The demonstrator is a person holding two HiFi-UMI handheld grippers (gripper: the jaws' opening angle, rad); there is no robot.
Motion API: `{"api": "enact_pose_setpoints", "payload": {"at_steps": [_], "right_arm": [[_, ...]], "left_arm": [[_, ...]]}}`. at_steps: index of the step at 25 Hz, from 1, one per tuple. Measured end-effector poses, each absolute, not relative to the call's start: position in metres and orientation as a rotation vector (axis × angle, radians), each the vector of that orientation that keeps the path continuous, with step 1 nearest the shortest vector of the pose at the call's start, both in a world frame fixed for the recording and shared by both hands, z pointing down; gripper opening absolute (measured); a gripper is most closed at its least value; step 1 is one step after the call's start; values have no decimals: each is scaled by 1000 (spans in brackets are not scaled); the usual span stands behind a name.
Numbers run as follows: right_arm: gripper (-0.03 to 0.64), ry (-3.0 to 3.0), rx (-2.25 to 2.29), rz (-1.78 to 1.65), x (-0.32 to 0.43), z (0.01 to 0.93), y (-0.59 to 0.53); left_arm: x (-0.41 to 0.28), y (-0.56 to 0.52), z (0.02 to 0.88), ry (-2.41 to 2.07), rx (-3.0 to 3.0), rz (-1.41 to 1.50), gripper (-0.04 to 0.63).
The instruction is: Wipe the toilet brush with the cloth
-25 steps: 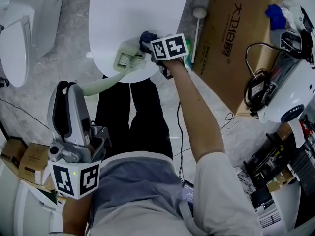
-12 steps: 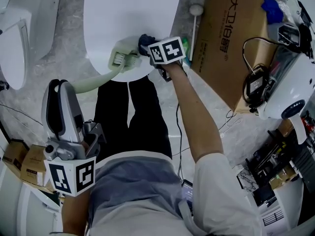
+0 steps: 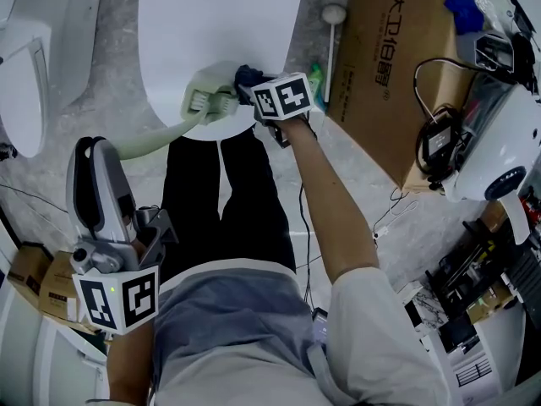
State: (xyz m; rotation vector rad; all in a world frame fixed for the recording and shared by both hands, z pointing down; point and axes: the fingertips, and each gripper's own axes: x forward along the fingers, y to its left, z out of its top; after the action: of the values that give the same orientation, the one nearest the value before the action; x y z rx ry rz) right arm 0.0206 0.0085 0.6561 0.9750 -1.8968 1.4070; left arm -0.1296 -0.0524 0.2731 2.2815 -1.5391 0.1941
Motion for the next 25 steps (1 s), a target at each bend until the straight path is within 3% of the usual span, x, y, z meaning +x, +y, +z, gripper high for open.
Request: {"api": "enact_pose_setpoints", "payload": {"at_steps": [25], "right_arm": [[118, -1882, 921, 1539, 8, 633, 9]], "left_arm": [[-130, -52, 273, -1552, 2264, 169, 0]]}}
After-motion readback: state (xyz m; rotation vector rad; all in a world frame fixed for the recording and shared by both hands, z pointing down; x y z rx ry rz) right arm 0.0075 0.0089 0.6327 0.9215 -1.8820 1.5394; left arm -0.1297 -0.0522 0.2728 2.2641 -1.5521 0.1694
